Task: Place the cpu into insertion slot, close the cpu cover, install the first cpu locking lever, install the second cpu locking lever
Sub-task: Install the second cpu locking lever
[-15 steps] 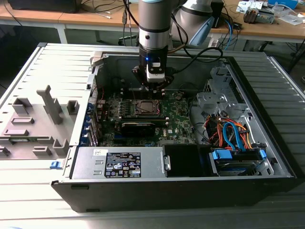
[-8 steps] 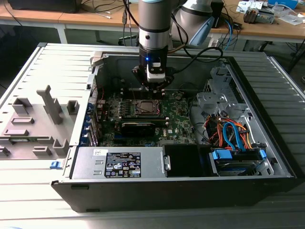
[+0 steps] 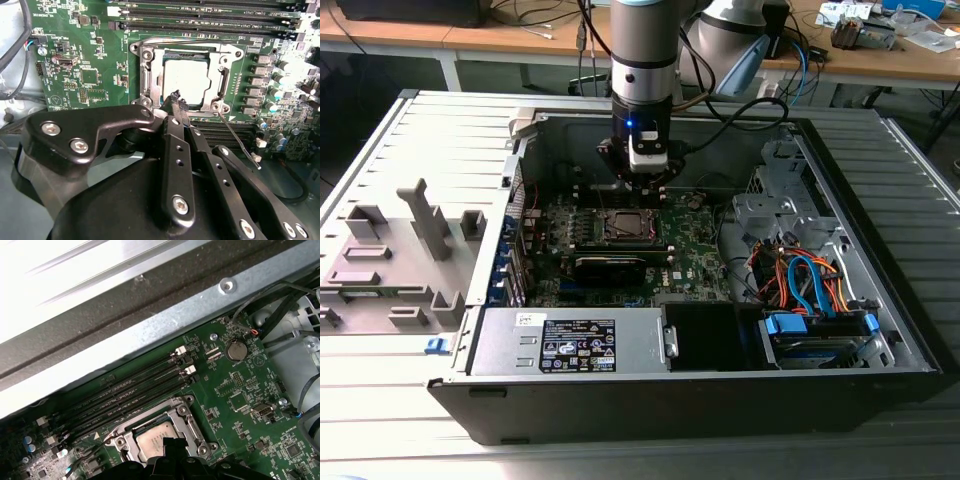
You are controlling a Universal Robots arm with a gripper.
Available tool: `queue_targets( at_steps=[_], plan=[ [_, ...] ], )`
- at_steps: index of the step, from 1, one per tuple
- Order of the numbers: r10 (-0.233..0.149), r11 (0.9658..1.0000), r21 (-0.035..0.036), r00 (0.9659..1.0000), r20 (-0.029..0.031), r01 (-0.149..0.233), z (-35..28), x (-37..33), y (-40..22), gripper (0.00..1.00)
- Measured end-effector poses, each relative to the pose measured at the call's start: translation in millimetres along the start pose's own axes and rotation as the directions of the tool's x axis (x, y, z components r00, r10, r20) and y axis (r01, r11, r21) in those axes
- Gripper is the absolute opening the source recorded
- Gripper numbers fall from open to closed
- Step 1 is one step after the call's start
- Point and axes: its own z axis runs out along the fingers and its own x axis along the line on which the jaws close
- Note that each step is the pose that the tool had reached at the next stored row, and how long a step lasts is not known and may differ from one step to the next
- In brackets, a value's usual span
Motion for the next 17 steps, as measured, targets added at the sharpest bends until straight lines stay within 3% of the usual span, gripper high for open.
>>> queue_targets(
  at_steps=[17],
  plan=[
    [-0.029, 0.9996, -0.0014, 0.9996, 0.0004, 0.029, 0.0, 0.0, 0.0, 0.11]
  ],
)
